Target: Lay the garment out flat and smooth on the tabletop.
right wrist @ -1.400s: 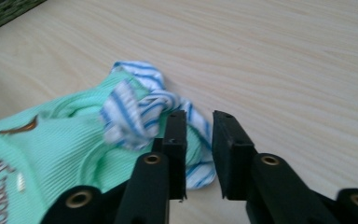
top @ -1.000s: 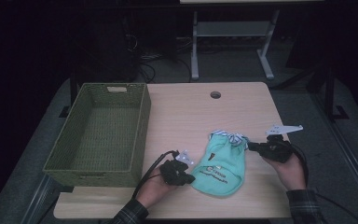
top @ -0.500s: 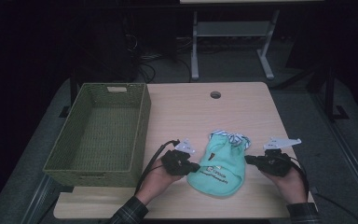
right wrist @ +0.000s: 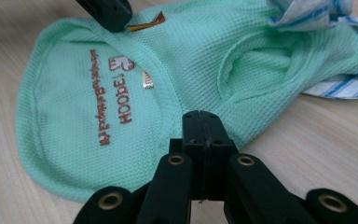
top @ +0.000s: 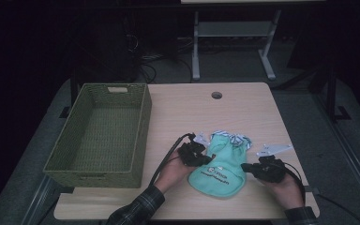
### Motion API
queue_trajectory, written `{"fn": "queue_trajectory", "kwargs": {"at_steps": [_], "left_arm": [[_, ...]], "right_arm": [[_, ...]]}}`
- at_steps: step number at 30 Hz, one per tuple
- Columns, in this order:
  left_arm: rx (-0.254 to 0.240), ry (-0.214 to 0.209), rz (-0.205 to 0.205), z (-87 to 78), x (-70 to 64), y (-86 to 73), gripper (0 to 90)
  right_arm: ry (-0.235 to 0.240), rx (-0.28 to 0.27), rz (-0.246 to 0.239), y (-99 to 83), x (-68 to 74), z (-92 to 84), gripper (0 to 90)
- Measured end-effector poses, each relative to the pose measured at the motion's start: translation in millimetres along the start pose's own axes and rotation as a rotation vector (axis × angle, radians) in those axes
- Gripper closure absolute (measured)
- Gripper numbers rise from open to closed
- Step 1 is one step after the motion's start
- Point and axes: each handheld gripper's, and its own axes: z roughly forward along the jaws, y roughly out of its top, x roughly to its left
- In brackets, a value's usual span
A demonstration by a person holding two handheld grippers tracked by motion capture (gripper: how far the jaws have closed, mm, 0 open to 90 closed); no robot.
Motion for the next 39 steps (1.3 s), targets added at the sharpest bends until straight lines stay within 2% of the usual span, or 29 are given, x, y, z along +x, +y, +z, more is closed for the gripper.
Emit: {"fn": "queue_trajectory", "kwargs": {"at_steps": [4, 8, 10, 12, 16, 18, 22, 27, 28, 30, 32, 35, 37, 39], "left_arm": [[0.029, 0.038, 0.028, 4.4, 1.9, -1.1, 89.5], [0.05, 0.092, 0.037, 2.9, 5.6, -3.2, 89.5], [0.061, 0.101, 0.03, 3.0, 8.4, -5.3, 89.5], [0.044, 0.098, 0.018, 2.2, 12.7, -7.6, 89.5], [0.045, 0.125, 0.023, 0.6, 16.4, -8.6, 89.6], [0.043, 0.153, 0.031, 0.2, 18.0, -9.0, 89.6], [0.042, 0.171, 0.031, -0.9, 21.9, -9.6, 89.8], [0.063, 0.239, 0.057, -0.6, 22.0, -7.6, 89.8], [0.067, 0.258, 0.063, -0.4, 22.0, -7.6, 89.8], [0.072, 0.269, 0.067, -1.4, 23.7, -8.0, 89.8], [0.086, 0.303, 0.08, -2.0, 23.5, -8.2, 89.9], [0.077, 0.283, 0.055, -3.4, 24.6, -9.7, 89.8], [0.073, 0.243, 0.031, -5.6, 24.1, -11.7, 89.8], [0.087, 0.23, 0.036, -7.8, 19.8, -13.7, 89.8]], "right_arm": [[0.004, 0.021, -0.004, -0.8, 0.7, 4.2, 89.7], [0.009, 0.049, -0.013, -1.7, 1.6, 10.4, 89.7], [-0.001, 0.07, -0.024, -1.9, 2.3, 13.0, 89.7], [0.004, 0.071, -0.027, -1.6, 1.6, 14.1, 89.7], [-0.001, 0.07, -0.034, -1.2, 0.6, 14.4, 89.7], [-0.009, 0.07, -0.035, -0.8, 0.8, 14.4, 89.7], [-0.025, 0.075, -0.048, 0.3, 1.9, 14.5, 89.7], [-0.04, 0.073, -0.065, 2.6, 4.1, 16.9, 89.5], [-0.039, 0.073, -0.059, 3.0, 5.1, 17.3, 89.4], [-0.034, 0.07, -0.061, 3.5, 5.7, 18.2, 89.4], [-0.027, 0.071, -0.063, 3.8, 6.0, 19.2, 89.4], [-0.021, 0.068, -0.068, 4.4, 7.2, 20.5, 89.6], [-0.019, 0.07, -0.068, 4.6, 7.7, 20.8, 89.7], [-0.016, 0.077, -0.071, 4.6, 6.5, 20.2, 89.8]]}}
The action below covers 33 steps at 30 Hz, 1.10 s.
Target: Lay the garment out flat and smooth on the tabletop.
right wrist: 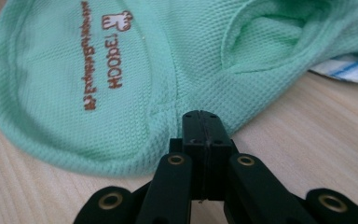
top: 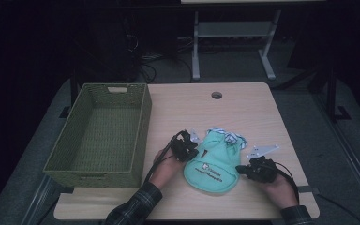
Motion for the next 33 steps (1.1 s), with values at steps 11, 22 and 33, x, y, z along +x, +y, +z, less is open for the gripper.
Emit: {"fn": "queue_trajectory", "kwargs": {"at_steps": [11, 22, 33], "left_arm": [[0.023, -0.086, 0.01, -15.0, -19.0, -14.8, 89.8], [0.015, -0.097, 0.008, -17.9, -24.6, -19.4, 89.8], [0.011, -0.12, -0.004, -17.6, -21.4, -20.2, 89.7]], "right_arm": [[-0.013, -0.002, 0.018, -1.5, -5.3, -2.0, 89.9], [-0.014, -0.092, 0.065, 14.0, -24.4, -15.5, 85.8], [0.006, -0.13, 0.155, 44.3, -60.6, 10.6, 82.0]]}}
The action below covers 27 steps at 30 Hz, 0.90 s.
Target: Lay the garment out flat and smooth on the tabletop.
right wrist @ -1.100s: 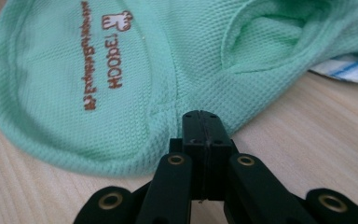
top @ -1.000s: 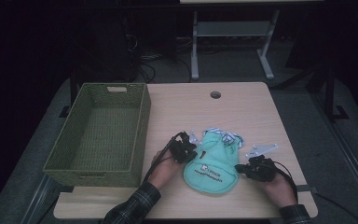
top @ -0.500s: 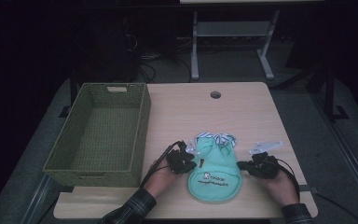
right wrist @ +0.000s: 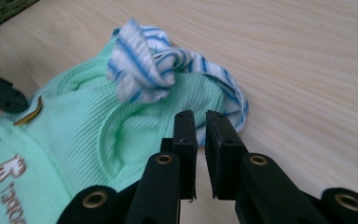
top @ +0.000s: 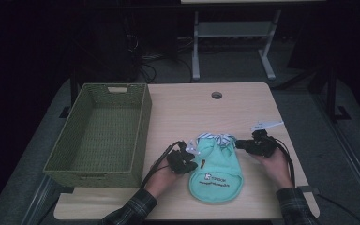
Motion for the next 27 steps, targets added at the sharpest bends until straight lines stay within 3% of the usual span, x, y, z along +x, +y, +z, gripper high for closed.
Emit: {"fn": "queue_trajectory", "kwargs": {"at_steps": [6, 10, 15, 21, 27], "left_arm": [[-0.002, -0.001, 0.0, 0.0, 0.3, -0.2, 89.8], [-0.001, 0.001, 0.004, 0.2, 0.0, 0.1, 89.8], [-0.001, 0.002, 0.006, 0.2, 0.1, 0.2, 89.7], [-0.001, 0.001, 0.007, 0.2, 0.1, 0.1, 89.8], [-0.002, 0.002, 0.008, 0.2, -0.1, 0.1, 89.7]], "right_arm": [[0.023, 0.016, 0.012, 2.0, 0.4, 12.3, 77.4], [0.036, 0.026, -0.016, 1.6, 4.1, 17.0, 74.4], [0.026, 0.083, -0.035, -0.6, 11.4, 27.6, 73.9], [-0.003, 0.103, -0.09, -0.5, 18.3, 31.0, 88.5], [-0.062, 0.074, -0.11, 1.3, 18.5, 24.4, 89.9]]}}
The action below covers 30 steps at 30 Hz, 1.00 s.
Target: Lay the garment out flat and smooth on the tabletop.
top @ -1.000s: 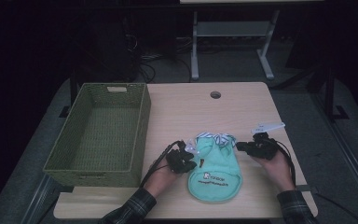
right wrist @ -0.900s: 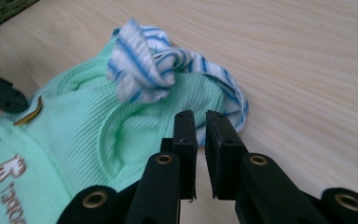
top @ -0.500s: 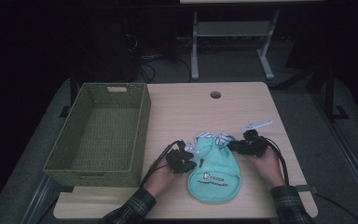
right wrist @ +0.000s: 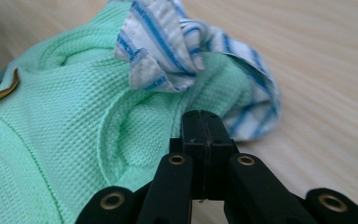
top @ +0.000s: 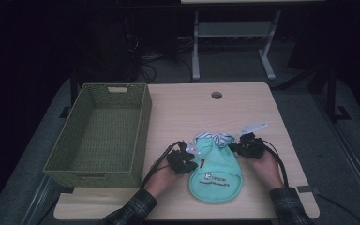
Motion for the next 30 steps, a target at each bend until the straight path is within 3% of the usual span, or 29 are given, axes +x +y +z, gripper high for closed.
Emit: {"fn": "queue_trajectory", "kwargs": {"at_steps": [7, 13, 16, 23, 26, 30], "left_arm": [[-0.001, 0.002, -0.001, 0.0, -0.3, -0.1, 89.8], [-0.003, -0.001, 0.005, 0.1, 0.1, -0.1, 89.8], [-0.001, -0.001, 0.008, 0.0, 0.2, 0.1, 89.7], [-0.03, -0.034, -0.03, -1.8, 6.2, -1.4, 89.4], [-0.037, -0.044, -0.033, -4.9, 8.0, -1.6, 85.3], [-0.055, -0.045, -0.044, -9.3, 11.2, -1.3, 80.0]], "right_arm": [[-0.04, -0.012, 0.047, -7.3, -17.2, -8.4, 89.3], [-0.039, -0.003, 0.057, -10.9, -18.6, -10.2, 89.0], [-0.025, -0.025, 0.052, -11.4, -17.1, -14.4, 84.1], [0.005, -0.069, 0.055, -13.9, -16.4, -25.6, 74.2], [0.026, -0.085, 0.068, -16.0, -17.4, -27.7, 69.2], [0.02, -0.082, 0.057, -14.0, -16.3, -27.5, 65.0]]}}
